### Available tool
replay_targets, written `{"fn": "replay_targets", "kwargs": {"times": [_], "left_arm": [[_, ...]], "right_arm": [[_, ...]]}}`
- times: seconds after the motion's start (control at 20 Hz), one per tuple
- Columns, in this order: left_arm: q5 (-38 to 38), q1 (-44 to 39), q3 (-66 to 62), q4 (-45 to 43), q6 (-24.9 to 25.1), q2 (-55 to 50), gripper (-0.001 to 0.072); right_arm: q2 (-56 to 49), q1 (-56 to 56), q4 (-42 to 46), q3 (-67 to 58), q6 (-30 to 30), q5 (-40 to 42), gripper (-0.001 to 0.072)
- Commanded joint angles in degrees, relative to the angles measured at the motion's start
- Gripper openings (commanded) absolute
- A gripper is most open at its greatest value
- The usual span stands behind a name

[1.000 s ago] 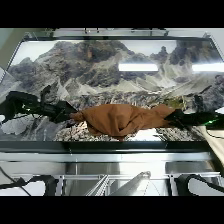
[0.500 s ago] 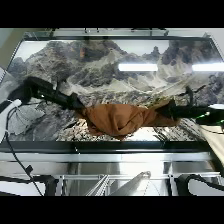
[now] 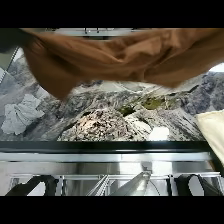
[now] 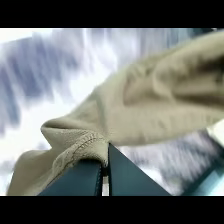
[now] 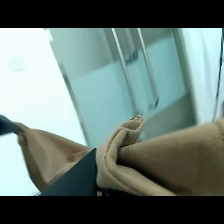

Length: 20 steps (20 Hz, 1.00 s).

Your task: Fold the shirts.

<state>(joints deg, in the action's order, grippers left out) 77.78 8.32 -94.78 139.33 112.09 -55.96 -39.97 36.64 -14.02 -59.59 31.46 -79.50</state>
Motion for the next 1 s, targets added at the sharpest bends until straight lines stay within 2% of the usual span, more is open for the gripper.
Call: {"fn": "replay_targets", "kwargs": {"times": [0.0, 0.15, 0.25, 0.35, 0.4, 0.55, 0.75, 0.8, 0.9, 0.95], "left_arm": [[-1.7, 2.5, -3.1, -2.2, -0.7, 12.0, 0.0028], [-1.3, 6.2, 1.9, -2.2, -3.0, 17.6, 0.0029], [-1.3, 8.8, 6.9, -2.2, -3.3, 19.5, 0.0029], [-1.2, 11.3, 12.2, -1.5, -3.3, 18.1, 0.0029], [-1.2, 11.8, 14.6, -1.2, -3.3, 16.2, 0.0029], [-2.0, 9.0, 22.1, -1.2, -2.6, 6.5, 0.0029], [-9.2, 0.8, 30.8, -1.3, -0.3, -12.7, 0.0036], [-11.9, -0.7, 32.0, -1.3, 0.4, -18.2, 0.0181], [-18.0, -2.1, 31.6, -1.2, 0.5, -30.3, 0.072], [-18.2, -1.7, 29.1, -1.2, 0.5, -35.6, 0.0686]], "right_arm": [[11.6, 2.3, -3.6, -1.7, -3.2, 3.9, 0.0025], [16.7, 2.3, -2.3, -1.7, -3.2, 10.4, 0.0025], [17.3, 2.3, 3.5, -1.7, -2.8, 14.5, 0.0025], [14.0, 2.3, 9.8, -1.6, 1.5, 15.1, 0.0025], [10.9, 2.1, 11.3, -1.4, 3.8, 13.5, 0.0024], [-0.7, -2.3, 12.7, 0.8, 4.6, 9.1, 0.0025], [-20.7, -13.6, 16.9, 2.9, 3.7, 12.9, 0.0025], [-26.9, -16.2, 17.6, 2.9, 3.6, 16.5, 0.0026], [-38.6, -19.7, 17.0, 2.3, 0.5, 26.5, 0.0026], [-45.0, -20.2, 16.4, 0.4, 0.4, 29.7, 0.0025]]}}
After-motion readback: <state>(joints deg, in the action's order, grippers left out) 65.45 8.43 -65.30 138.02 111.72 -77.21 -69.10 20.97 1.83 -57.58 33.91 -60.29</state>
